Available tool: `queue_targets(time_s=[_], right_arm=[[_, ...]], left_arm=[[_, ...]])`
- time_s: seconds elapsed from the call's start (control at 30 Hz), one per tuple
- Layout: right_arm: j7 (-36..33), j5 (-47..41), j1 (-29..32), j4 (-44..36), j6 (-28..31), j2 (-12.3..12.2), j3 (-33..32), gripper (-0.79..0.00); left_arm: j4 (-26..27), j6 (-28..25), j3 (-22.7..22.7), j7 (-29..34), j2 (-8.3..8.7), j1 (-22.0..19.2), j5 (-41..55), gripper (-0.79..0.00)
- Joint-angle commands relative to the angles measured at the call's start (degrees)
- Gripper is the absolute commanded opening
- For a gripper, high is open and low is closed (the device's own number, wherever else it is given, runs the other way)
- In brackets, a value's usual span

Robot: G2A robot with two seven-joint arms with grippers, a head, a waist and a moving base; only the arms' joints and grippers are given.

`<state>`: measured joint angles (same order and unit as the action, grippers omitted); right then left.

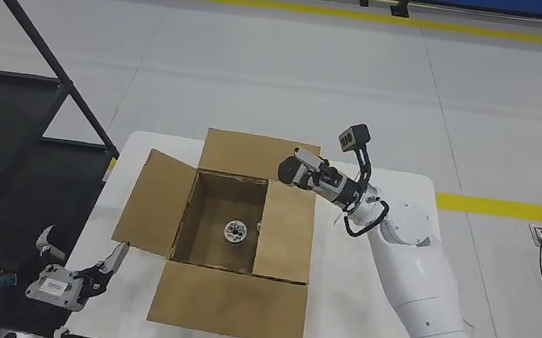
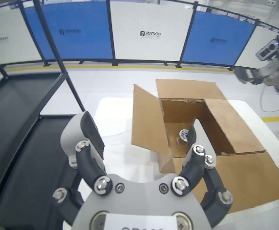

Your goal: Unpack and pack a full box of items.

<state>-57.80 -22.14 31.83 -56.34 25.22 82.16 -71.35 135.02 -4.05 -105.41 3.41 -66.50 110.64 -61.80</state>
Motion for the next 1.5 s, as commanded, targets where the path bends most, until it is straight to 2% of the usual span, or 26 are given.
queue_targets(time_s=[0.0,0.07,0.17,0.2,0.23,0.27,0.33,0.47,0.6,0.77,1.03,1.2,1.33,1.47], right_arm=[[0.63,0.88,2.22,-2.45,0.27,-0.81,-2.24,0.0],[1.0,1.4,4.82,-5.3,0.68,-1.63,-4.63,0.0],[1.64,1.82,8.96,-9.53,1.1,-2.74,-8.26,0.0],[1.9,1.72,11.22,-11.67,1.24,-3.26,-10.12,0.0],[2.02,1.54,12.37,-12.68,1.31,-3.5,-11.06,0.0],[2.21,1.31,14.07,-14.09,1.39,-3.86,-12.45,0.0],[2.7,0.65,17.31,-16.44,1.61,-4.48,-15.03,0.0],[3.61,-0.95,22.76,-19.35,2.11,-5.4,-19.08,0.0],[4.13,-2.44,26.3,-20.76,2.53,-6.05,-21.67,0.0],[4.3,-3.46,28.71,-21.47,2.88,-6.69,-23.34,0.0],[4.06,-4.71,29.9,-20.9,3.16,-7.44,-24.27,0.0],[4.21,-5.07,30.49,-20.9,2.92,-7.83,-24.54,0.0],[4.5,-5.36,31.01,-20.92,2.94,-8.11,-24.56,0.0],[5.4,-6.49,31.79,-21.09,3.94,-8.32,-24.89,0.0]], left_arm=[[-0.38,-4.17,2.52,0.6,0.2,-1.49,-1.98,0.0],[-0.38,-7.28,5.02,4.69,0.46,-4.88,-2.29,0.0],[-0.38,-10.09,9.41,16.31,0.83,-11.11,-0.63,0.0],[-1.49,-7.17,10.58,20.53,0.85,-15.83,-1.63,0.0],[-2.8,-6.98,12.39,22.77,0.85,-17.95,-1.78,0.0],[-5.17,-8.91,15.65,27.15,0.86,-21.29,0.95,0.0],[-10.89,-8.62,18.88,34.04,0.75,-29.59,5.03,0.0],[-21.55,-7.8,24.98,42.97,0.2,-42.4,12.31,0.0],[-30.82,-9.65,29.38,48.31,-0.38,-51.11,20.15,0.0],[-41.68,-9.46,35.16,52.22,-1.47,-59.32,28.68,0.0],[-56.07,-10.71,43.59,54.88,-3.63,-67.26,39.94,0.0],[-62.27,-12.95,47.24,54.46,-4.93,-70.42,45.19,0.0],[-61.58,-14.58,49.0,51.34,-5.36,-71.04,43.35,0.0],[-54.53,-14.18,48.94,48.53,-5.05,-68.81,40.52,0.0]])
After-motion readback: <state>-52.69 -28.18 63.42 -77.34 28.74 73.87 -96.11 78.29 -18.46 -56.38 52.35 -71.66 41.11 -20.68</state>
